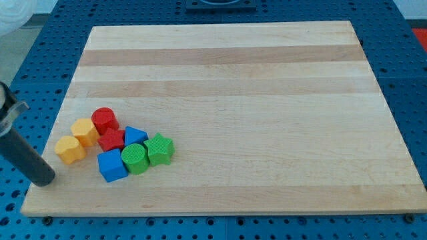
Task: Separate the hexagon from the heart
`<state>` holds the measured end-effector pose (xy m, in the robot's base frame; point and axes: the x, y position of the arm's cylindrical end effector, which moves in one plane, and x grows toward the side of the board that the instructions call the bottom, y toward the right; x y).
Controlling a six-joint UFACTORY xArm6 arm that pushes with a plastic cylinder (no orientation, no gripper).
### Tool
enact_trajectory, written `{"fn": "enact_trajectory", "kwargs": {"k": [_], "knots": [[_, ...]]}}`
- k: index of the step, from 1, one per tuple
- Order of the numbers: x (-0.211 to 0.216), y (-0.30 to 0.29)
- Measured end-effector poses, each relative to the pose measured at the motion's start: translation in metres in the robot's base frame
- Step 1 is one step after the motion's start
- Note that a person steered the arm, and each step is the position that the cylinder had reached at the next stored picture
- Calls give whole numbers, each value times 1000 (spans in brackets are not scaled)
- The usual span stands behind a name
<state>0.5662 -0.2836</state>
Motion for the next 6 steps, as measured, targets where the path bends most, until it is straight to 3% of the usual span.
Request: {"fn": "enact_trajectory", "kwargs": {"k": [4, 6], "knots": [[-67, 60], [-122, 59]]}}
